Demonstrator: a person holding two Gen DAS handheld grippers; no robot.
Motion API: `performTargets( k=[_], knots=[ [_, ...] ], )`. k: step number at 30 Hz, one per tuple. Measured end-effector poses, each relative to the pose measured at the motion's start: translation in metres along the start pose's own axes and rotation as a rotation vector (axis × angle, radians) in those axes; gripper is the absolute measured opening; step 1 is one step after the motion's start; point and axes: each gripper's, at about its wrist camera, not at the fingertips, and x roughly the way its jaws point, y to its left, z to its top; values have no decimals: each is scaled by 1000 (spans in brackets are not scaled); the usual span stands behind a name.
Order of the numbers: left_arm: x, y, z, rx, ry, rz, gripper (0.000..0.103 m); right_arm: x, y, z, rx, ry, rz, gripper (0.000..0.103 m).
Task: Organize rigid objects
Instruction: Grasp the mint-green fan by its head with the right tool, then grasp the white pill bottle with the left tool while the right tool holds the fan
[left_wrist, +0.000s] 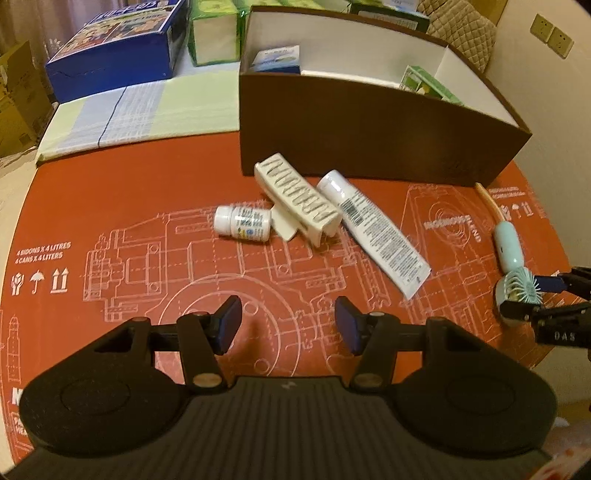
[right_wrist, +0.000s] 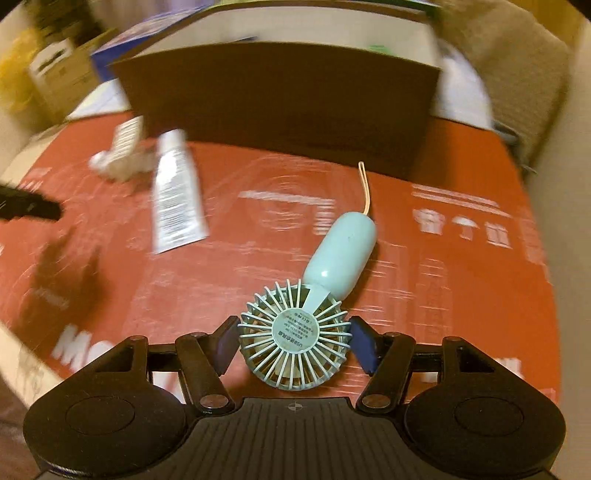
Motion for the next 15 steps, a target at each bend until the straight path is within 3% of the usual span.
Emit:
performTargets(
  k=[9,15],
  knots=[
    [10,-7,21,-20,-82,-37,52,-1,-41,7,147,-45,-97,60],
    [23,8,27,10,-114,19,52,2,-50,10,169,-59,-107,60]
  ],
)
